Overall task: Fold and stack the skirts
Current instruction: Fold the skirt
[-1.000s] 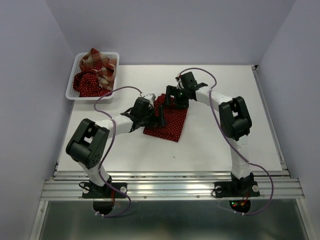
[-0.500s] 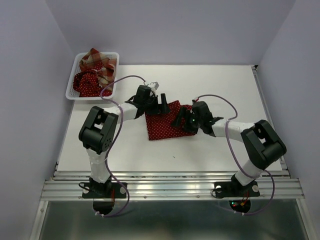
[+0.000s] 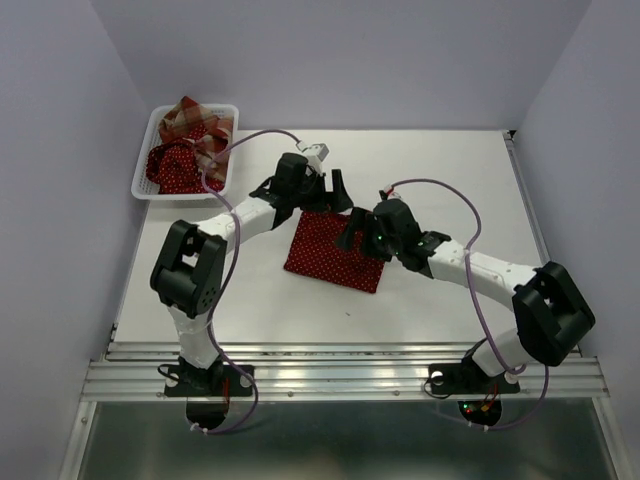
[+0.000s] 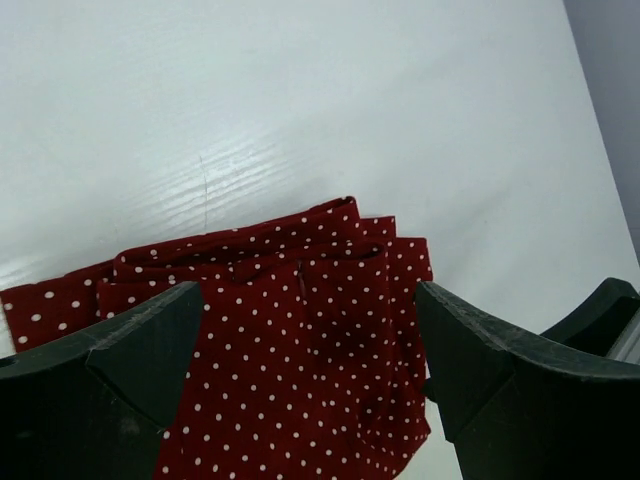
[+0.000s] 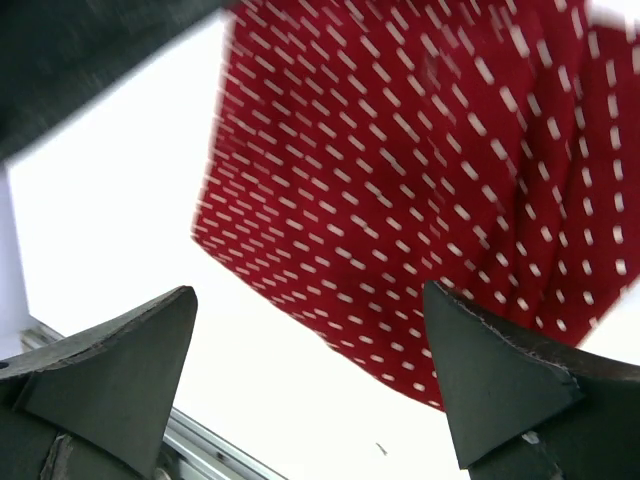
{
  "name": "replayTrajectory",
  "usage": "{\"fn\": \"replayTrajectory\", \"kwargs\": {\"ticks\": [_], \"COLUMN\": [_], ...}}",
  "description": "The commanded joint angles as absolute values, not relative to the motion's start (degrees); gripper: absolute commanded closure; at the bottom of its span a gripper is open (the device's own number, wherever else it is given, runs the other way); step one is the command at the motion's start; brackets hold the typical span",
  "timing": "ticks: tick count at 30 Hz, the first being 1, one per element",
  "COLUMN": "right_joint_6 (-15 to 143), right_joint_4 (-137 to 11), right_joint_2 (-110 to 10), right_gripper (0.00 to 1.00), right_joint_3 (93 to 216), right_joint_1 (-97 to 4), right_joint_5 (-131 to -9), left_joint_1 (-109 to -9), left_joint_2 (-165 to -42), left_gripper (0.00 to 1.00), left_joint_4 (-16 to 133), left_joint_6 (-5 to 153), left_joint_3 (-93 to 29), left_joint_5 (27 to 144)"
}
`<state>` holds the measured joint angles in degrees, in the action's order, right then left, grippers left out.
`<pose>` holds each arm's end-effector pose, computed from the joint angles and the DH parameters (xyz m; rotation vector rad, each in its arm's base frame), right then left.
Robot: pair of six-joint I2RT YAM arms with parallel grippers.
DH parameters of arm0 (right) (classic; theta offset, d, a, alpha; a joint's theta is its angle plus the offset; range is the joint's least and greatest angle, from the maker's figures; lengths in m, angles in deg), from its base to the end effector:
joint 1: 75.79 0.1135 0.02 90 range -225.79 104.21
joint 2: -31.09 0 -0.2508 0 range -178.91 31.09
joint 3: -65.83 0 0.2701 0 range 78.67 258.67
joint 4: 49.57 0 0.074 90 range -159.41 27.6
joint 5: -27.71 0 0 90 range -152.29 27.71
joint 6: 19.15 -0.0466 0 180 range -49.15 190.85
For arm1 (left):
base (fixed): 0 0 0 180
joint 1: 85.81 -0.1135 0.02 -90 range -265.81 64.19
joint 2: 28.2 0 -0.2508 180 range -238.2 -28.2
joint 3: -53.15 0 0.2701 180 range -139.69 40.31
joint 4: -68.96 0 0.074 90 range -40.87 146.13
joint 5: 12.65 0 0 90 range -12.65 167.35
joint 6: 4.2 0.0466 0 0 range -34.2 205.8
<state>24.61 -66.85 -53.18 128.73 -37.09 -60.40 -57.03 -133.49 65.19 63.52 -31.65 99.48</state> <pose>0.2668 0.2118 0.1893 0.1737 2.3511 0.7365 0.3824 -0.2301 0.2127 0.3793 2.0563 -0.9438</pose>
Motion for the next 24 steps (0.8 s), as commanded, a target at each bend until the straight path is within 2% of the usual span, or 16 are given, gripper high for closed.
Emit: {"fn": "replayTrajectory", "kwargs": {"ticks": [1, 5, 10, 16, 24], "right_joint_6": [29.8, 31.6, 32.3, 32.4, 36.7], "right_joint_4": [-68.3, -68.2, -67.8, -62.4, -59.7], "right_joint_2": [-52.0, -55.3, -58.7, -65.7, -70.0], "right_gripper": [0.0, 0.0, 0.0, 0.0, 0.0], "right_joint_3": [134.7, 137.6, 139.4, 138.4, 137.9], "right_joint_1": [-37.1, -37.1, -39.2, -44.1, -47.3], "right_joint_5": [-59.2, -60.0, -58.4, -68.4, -65.5], "left_joint_1": [-57.2, -57.2, -57.2, -57.2, -57.2], "left_joint_2": [-124.9, -120.5, -118.6, -120.7, -126.2], "left_gripper": [0.01, 0.01, 0.01, 0.01, 0.01], "left_joint_4": [62.7, 62.4, 64.6, 71.3, 72.6], "left_joint_6": [64.0, 62.6, 60.6, 57.9, 57.3], "left_joint_3": [-31.1, -26.0, -18.8, -13.9, -12.9], "left_joint_5": [94.2, 90.5, 91.8, 99.7, 100.6]}}
